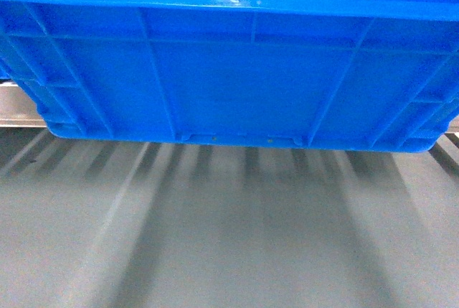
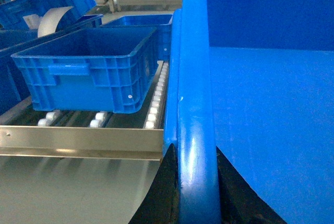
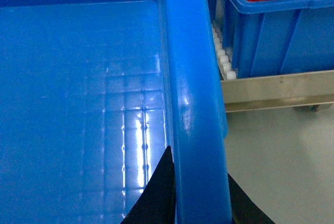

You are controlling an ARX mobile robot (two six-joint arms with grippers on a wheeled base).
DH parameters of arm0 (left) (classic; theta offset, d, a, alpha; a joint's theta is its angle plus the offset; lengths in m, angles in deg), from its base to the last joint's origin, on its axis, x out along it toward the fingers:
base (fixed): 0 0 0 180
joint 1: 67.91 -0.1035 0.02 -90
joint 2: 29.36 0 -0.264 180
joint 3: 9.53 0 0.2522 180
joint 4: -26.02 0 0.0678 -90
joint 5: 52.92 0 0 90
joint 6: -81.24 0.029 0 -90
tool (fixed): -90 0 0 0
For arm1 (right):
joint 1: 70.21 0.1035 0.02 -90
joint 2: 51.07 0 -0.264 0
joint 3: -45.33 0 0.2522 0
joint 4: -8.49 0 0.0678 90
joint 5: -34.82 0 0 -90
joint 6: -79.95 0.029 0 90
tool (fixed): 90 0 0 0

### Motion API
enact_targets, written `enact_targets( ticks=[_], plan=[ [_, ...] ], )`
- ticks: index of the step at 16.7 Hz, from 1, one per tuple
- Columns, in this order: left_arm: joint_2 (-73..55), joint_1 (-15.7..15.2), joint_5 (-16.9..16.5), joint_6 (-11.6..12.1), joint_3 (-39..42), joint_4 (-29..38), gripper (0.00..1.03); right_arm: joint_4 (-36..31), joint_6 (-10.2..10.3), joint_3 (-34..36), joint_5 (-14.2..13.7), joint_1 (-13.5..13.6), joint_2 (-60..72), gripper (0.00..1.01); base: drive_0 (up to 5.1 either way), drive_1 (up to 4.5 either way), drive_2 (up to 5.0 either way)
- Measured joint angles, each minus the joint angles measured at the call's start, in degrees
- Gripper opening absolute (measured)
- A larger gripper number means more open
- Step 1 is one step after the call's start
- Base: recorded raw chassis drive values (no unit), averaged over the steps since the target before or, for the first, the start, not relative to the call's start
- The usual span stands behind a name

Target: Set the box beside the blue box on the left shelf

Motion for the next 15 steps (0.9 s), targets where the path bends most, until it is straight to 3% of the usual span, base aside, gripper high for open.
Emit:
enact_targets(
  ticks=[15],
  plan=[
    [0.0, 0.0, 0.0, 0.0, 0.0, 0.1, 0.09, 0.0, 0.0, 0.0, 0.0, 0.0, 0.0, 0.09, 0.1, 4.27, -4.1]
  ],
)
